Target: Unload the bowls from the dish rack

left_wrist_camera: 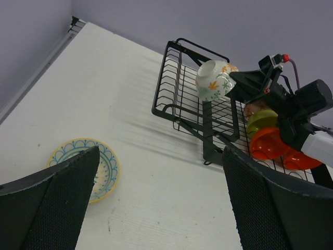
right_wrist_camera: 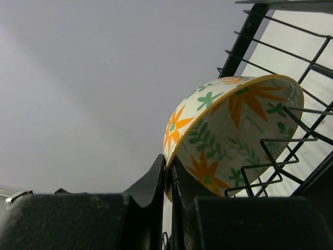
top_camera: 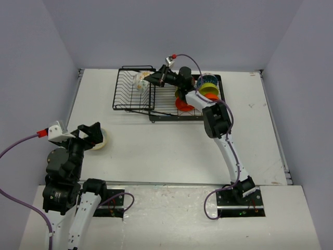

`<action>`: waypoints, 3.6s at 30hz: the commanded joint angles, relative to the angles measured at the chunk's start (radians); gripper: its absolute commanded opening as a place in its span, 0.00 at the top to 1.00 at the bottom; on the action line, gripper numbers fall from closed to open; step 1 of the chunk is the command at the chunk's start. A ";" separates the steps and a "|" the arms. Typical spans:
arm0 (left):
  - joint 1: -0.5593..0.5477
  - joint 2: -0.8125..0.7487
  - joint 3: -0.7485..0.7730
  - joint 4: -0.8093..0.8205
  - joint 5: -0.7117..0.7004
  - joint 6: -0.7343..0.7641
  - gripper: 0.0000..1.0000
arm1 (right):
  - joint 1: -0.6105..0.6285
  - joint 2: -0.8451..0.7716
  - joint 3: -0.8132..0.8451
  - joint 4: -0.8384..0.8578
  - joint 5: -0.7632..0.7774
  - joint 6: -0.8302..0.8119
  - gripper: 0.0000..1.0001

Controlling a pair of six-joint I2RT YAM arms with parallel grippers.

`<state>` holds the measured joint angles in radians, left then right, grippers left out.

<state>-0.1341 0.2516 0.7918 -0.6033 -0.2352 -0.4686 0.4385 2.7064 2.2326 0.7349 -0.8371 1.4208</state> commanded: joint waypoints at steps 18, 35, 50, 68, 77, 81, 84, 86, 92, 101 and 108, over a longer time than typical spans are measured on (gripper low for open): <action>-0.002 0.029 0.014 0.025 0.000 0.012 0.00 | 0.022 -0.319 -0.185 0.273 -0.112 -0.028 1.00; -0.002 0.532 0.546 -0.003 0.507 0.025 0.00 | 0.310 -1.226 -0.856 -0.818 0.352 -1.646 1.00; -0.224 0.791 0.526 -0.050 0.726 0.028 0.00 | 0.845 -1.545 -1.167 -1.022 1.214 -1.931 1.00; -0.570 0.966 0.500 -0.131 0.254 0.041 0.38 | 0.947 -1.403 -0.984 -1.175 1.357 -1.945 1.00; -0.598 0.983 0.509 -0.174 0.139 0.047 1.00 | 0.945 -1.383 -0.982 -1.168 1.365 -1.953 1.00; -0.602 0.992 0.511 -0.190 0.070 0.041 1.00 | 0.947 -1.390 -0.999 -1.141 1.363 -1.958 1.00; -0.602 0.985 0.508 -0.193 0.020 0.032 1.00 | 0.945 -1.383 -1.007 -1.135 1.374 -1.964 1.00; -0.604 0.965 0.498 -0.185 0.020 0.027 1.00 | 0.944 -1.380 -1.013 -1.131 1.377 -1.965 1.00; -0.602 0.870 0.463 -0.158 -0.061 -0.027 1.00 | 0.927 -1.395 -1.053 -1.056 1.423 -1.949 0.01; -0.530 0.525 0.235 -0.242 -0.452 -0.329 1.00 | 0.890 -1.646 -1.264 -0.878 1.503 -1.847 0.01; 0.047 0.514 0.084 -0.087 -0.182 -0.263 1.00 | 0.888 -1.979 -1.510 -0.651 1.615 -1.688 0.01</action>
<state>-0.2554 0.7296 0.9173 -0.8112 -0.5201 -0.7177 1.3273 0.8299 0.7757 -0.0799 0.7017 -0.3729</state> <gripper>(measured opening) 0.046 0.987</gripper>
